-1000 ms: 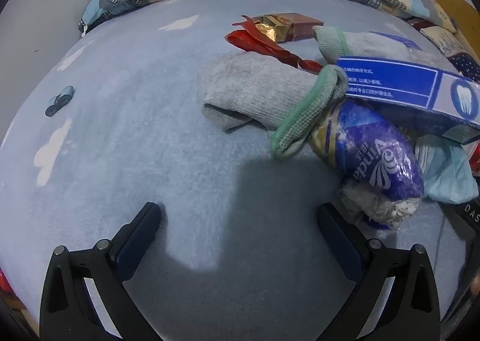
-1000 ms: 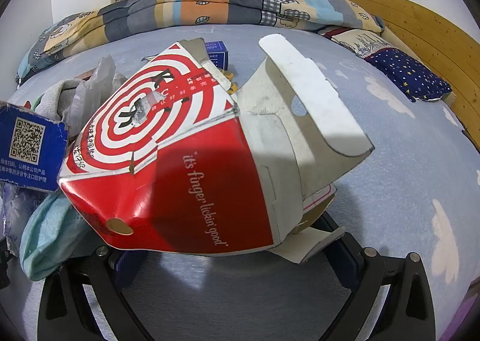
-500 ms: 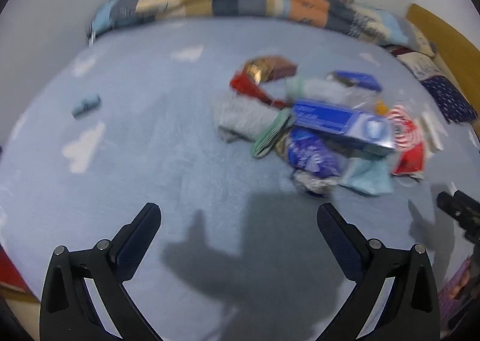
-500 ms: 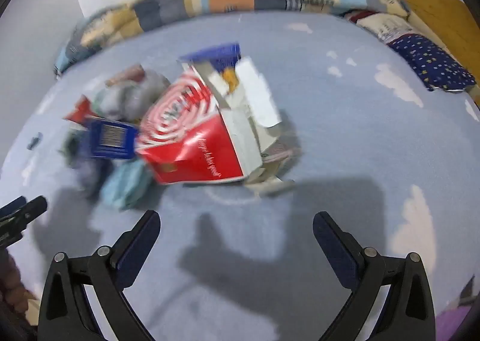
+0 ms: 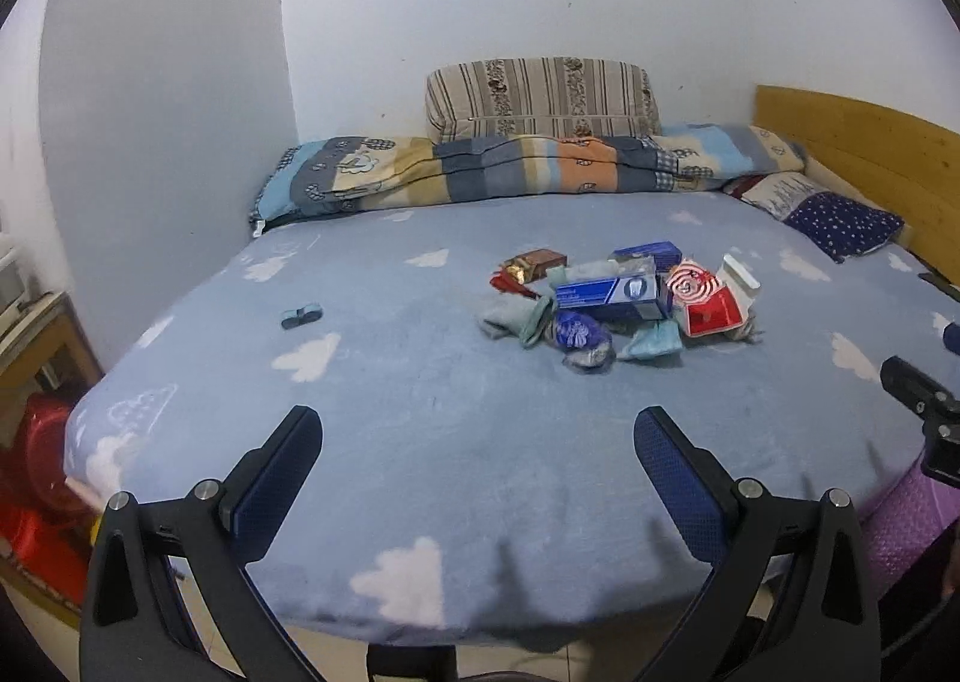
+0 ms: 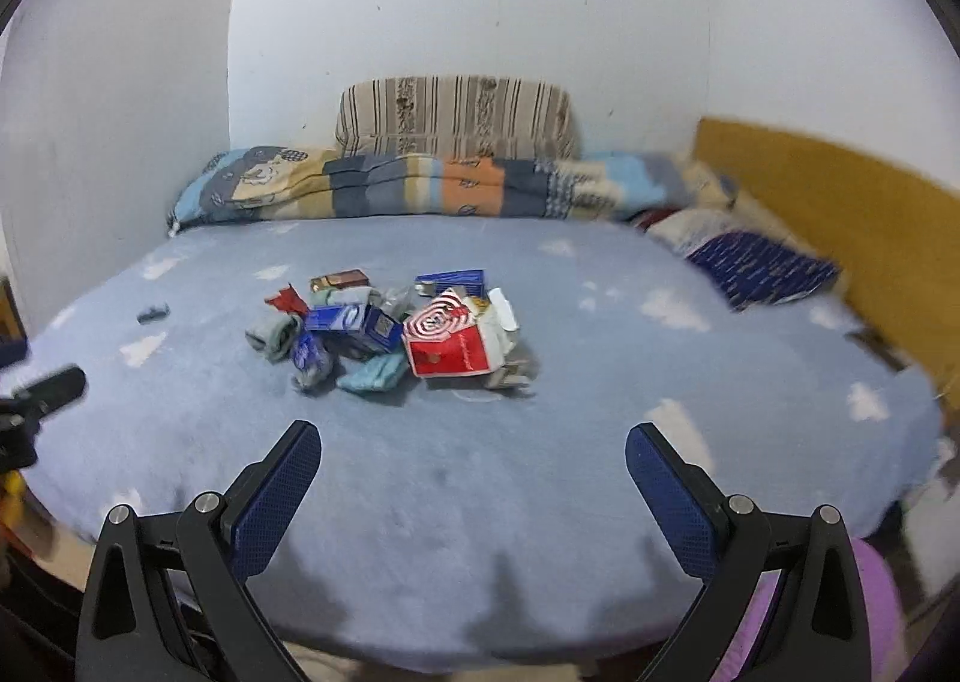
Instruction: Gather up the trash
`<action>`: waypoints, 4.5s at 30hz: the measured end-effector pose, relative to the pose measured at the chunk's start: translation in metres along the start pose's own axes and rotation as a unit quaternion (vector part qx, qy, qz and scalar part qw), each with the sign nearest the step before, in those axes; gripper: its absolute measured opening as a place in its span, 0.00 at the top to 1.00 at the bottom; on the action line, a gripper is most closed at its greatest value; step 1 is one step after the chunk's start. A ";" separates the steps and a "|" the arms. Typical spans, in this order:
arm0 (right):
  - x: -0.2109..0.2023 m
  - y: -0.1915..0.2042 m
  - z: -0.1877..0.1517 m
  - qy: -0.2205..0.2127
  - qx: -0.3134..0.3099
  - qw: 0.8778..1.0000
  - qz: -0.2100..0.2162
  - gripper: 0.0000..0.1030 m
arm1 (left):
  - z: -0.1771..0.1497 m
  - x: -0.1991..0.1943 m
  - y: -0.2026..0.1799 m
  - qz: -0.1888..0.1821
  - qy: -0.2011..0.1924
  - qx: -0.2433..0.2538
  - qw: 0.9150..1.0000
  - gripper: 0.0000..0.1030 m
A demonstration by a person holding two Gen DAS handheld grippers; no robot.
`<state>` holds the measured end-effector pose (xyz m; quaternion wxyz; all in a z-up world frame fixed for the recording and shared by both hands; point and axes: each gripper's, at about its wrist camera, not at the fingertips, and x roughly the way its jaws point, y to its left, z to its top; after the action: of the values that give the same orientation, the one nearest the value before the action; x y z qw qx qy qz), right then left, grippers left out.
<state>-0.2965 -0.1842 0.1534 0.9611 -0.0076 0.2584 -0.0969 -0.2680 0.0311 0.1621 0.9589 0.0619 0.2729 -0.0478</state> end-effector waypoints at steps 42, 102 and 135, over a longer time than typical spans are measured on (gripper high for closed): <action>-0.022 0.001 -0.023 -0.004 -0.012 1.000 -0.018 0.01 | -0.017 -0.007 -0.016 -0.006 -0.017 0.051 0.999 0.00; -0.002 -0.026 -0.020 0.049 0.075 0.994 0.065 0.01 | -0.003 0.034 0.014 -0.034 0.067 -0.024 0.997 0.00; 0.269 -0.070 0.058 0.181 0.194 0.956 0.126 0.95 | 0.073 0.244 0.060 -0.069 0.192 -0.186 0.961 0.37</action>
<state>-0.0520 -0.3062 0.0750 0.8857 0.2290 0.4031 -0.0229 -0.0161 0.0658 0.1005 0.8773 -0.1289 0.4597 -0.0495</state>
